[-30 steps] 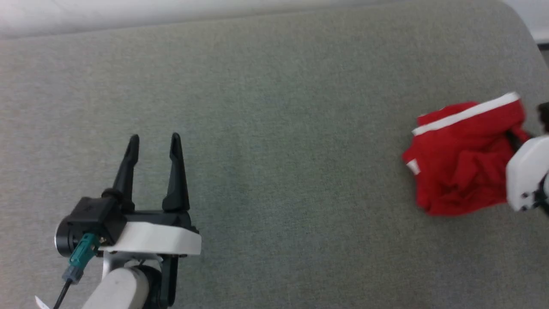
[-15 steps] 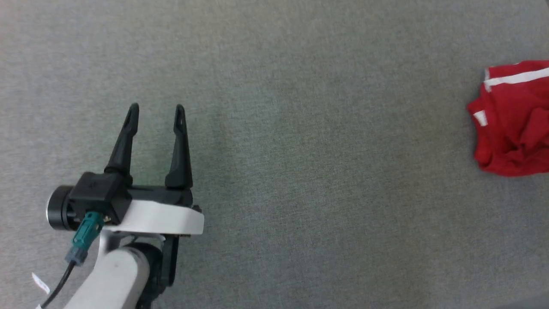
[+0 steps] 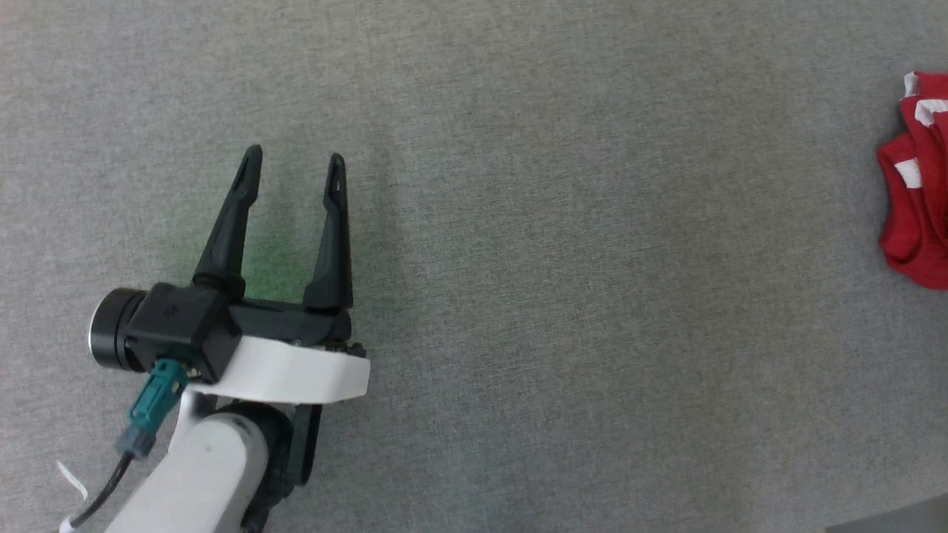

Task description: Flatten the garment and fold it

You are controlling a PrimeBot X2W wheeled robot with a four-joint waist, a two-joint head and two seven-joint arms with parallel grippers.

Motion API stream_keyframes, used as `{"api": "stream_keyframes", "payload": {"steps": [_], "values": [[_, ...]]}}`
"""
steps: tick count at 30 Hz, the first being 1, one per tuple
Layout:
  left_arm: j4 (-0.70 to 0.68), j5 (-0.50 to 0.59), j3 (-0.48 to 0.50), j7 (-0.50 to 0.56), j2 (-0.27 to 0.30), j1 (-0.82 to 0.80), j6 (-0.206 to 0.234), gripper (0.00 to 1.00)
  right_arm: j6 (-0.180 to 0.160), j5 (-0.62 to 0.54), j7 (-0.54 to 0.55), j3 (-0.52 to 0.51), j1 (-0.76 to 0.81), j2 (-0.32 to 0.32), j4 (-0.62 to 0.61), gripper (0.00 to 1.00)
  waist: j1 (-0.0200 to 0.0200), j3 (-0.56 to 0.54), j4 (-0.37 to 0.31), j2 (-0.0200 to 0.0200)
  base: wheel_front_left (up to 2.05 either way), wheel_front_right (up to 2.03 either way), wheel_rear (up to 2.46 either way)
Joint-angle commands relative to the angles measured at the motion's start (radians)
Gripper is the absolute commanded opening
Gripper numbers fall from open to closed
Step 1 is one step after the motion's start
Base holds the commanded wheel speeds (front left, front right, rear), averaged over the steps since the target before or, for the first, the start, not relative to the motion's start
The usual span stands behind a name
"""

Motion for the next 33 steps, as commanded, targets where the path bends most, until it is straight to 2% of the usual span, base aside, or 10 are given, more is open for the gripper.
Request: {"api": "stream_keyframes", "payload": {"steps": [1, 2, 4, 12, 16, 20, 26, 33], "values": [[-0.010, 0.004, -0.002, -0.013, 0.003, -0.023, -0.013, 1.00, -0.002, -0.007, -0.009, -0.003, -0.021, 0.001, 0.010, 0.47, -0.0001, 0.002, 0.002, 0.0002, 0.00, 0.00, 0.00], [-0.009, 0.007, -0.001, -0.015, 0.005, -0.023, -0.012, 1.00, -0.002, -0.008, -0.012, -0.003, -0.023, 0.002, 0.017, 0.55, -0.0001, 0.002, 0.003, 0.0002, 0.00, 0.00, 0.00], [-0.009, 0.013, 0.001, -0.026, 0.007, -0.025, -0.011, 1.00, -0.002, -0.010, -0.018, -0.003, -0.028, 0.002, 0.029, 1.00, -0.0001, 0.001, 0.004, 0.0002, 0.00, 0.00, 0.00], [0.025, 0.011, -0.001, -0.047, 0.002, -0.015, -0.006, 1.00, -0.002, -0.006, -0.046, -0.006, -0.035, 0.018, 0.028, 1.00, -0.0001, -0.052, 0.006, 0.0002, 0.00, 0.00, 0.00], [0.041, -0.001, 0.001, -0.076, -0.013, 0.004, -0.006, 1.00, -0.002, 0.027, -0.088, -0.028, -0.008, 0.062, -0.021, 1.00, -0.0001, -0.109, 0.018, 0.0002, 0.00, 0.00, 0.00], [0.056, -0.019, 0.011, -0.102, -0.027, 0.040, -0.003, 1.00, -0.002, 0.079, -0.147, -0.025, 0.059, 0.138, -0.123, 1.00, -0.0001, -0.181, 0.036, 0.0002, 0.00, 0.00, 0.00], [0.081, -0.056, 0.037, -0.127, -0.044, 0.120, -0.002, 1.00, -0.002, 0.149, -0.230, 0.039, 0.216, 0.235, -0.308, 1.00, -0.0001, -0.318, 0.074, 0.0002, 0.00, 0.00, 0.00], [0.102, -0.091, 0.052, -0.137, -0.047, 0.217, -0.018, 1.00, -0.002, 0.113, -0.307, 0.036, 0.387, 0.326, -0.469, 1.00, -0.0001, -0.446, 0.122, 0.0002, 0.00, 0.00, 0.00]]}}
